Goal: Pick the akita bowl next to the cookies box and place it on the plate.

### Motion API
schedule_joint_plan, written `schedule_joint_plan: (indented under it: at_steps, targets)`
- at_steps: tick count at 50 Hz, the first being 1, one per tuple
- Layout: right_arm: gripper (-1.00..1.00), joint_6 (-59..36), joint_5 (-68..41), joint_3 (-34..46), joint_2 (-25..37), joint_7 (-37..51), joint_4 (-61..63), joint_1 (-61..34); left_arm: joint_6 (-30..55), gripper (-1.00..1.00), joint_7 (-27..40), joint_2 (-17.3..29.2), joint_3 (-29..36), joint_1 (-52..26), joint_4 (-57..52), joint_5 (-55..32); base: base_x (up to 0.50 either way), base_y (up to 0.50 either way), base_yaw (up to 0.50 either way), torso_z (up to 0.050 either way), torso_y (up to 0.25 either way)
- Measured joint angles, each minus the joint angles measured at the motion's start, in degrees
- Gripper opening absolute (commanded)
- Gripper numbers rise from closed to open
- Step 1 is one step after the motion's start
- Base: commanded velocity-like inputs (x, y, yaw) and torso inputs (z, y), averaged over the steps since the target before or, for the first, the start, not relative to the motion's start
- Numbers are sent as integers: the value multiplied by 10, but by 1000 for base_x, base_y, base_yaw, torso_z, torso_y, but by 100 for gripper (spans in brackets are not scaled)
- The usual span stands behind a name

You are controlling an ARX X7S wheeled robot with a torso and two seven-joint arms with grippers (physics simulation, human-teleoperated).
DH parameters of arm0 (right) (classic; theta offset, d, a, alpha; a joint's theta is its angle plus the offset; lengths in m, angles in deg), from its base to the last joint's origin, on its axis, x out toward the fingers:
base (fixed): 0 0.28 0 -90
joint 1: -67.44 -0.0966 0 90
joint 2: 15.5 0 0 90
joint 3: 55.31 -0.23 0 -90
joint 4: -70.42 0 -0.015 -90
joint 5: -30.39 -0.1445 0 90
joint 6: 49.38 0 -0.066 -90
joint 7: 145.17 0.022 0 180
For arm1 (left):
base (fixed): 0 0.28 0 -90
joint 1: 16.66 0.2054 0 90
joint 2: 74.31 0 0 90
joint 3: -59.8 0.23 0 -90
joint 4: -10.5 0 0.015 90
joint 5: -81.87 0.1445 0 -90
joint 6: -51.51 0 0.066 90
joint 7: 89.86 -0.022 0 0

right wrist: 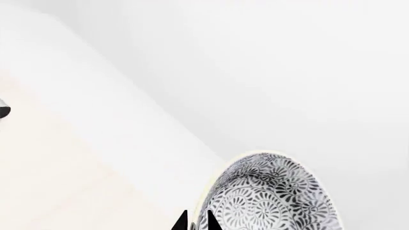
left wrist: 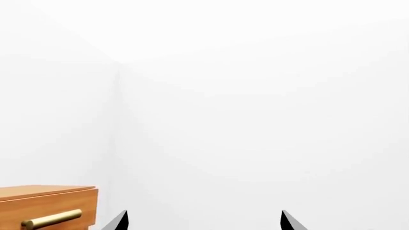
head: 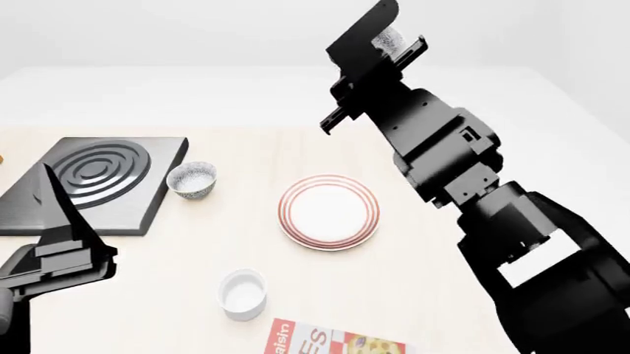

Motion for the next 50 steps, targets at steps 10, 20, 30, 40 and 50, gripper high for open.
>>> schedule_joint_plan:
  at_steps: [10, 20, 30, 40, 50]
  targets:
    - [-100, 65, -8, 62, -54, -11, -108, -13, -2, 100, 2, 2, 2, 0, 1, -1, 0, 0, 0, 0, 1]
    - [-100, 99, -112, 177, -74, -4, -164, -25, -2, 100, 5, 5, 3, -1, 1, -2, 0, 0, 0, 0, 0]
    - [-100, 114, -191, 254, -82, -2, -185, -33, -4, 100, 7, 6, 1, 0, 1, -4, 0, 0, 0, 0, 1]
    - [-100, 99, -231, 294, -84, -23, -186, -36, 0, 100, 12, 10, 1, 0, 0, -4, 0, 0, 0, 0, 0]
    - [-100, 69, -241, 311, -85, -25, -189, -33, 2, 100, 15, 13, 2, 1, 0, -4, 0, 0, 0, 0, 0]
